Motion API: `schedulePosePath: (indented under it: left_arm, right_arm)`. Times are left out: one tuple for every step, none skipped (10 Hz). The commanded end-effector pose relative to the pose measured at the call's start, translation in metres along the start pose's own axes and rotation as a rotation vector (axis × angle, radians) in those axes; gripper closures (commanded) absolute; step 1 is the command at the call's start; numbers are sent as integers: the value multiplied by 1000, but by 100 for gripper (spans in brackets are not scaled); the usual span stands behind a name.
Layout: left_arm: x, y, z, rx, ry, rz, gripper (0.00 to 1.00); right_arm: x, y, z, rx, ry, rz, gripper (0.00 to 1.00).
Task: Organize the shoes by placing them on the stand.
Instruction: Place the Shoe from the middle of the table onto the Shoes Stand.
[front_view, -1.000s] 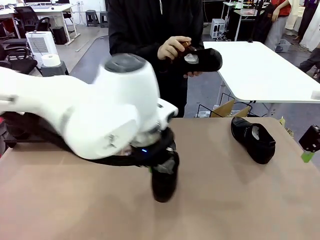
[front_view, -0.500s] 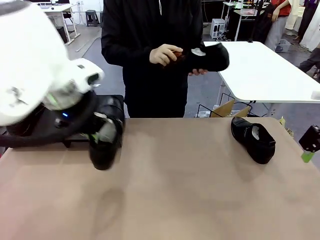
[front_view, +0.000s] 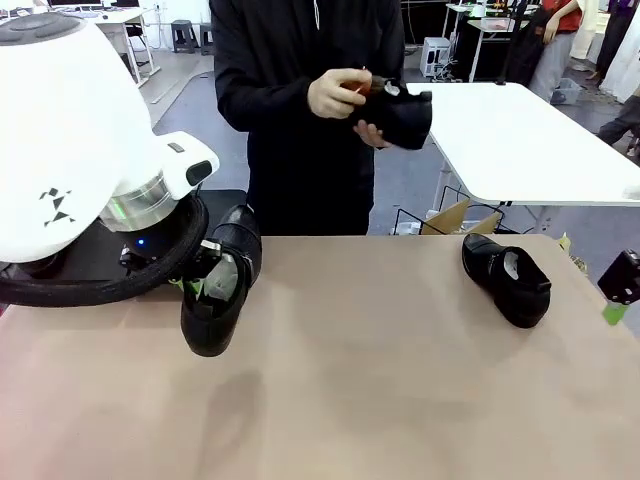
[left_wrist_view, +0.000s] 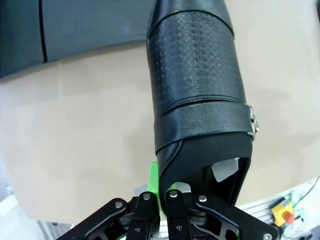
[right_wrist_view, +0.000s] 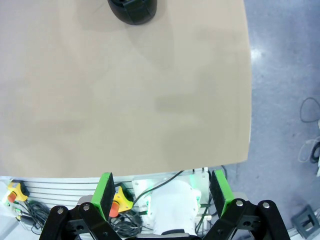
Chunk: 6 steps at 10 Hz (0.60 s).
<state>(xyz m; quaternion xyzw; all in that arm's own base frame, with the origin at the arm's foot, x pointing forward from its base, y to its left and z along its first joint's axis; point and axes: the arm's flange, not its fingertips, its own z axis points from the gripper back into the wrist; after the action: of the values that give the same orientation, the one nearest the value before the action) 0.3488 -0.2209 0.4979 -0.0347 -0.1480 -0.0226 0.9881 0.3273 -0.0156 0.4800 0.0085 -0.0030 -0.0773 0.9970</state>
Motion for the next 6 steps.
schedulePosePath:
  left_arm:
    - [14,36,15,9,-49,72,100]
    - [26,64,19,8,-76,76,100]
    - [41,96,16,22,-128,-26,100]
    - [55,126,14,63,-155,-11,100]
    - [70,154,8,66,-172,23,100]
    - [86,179,-5,94,-180,39,100]
  right_arm:
    - [1,0,0,0,-5,0,0]
    - [1,0,0,0,-5,0,0]
    - [1,0,0,0,-5,0,0]
    - [1,0,0,0,-5,0,0]
    - [1,0,0,0,-5,0,0]
    - [1,0,0,0,-5,0,0]
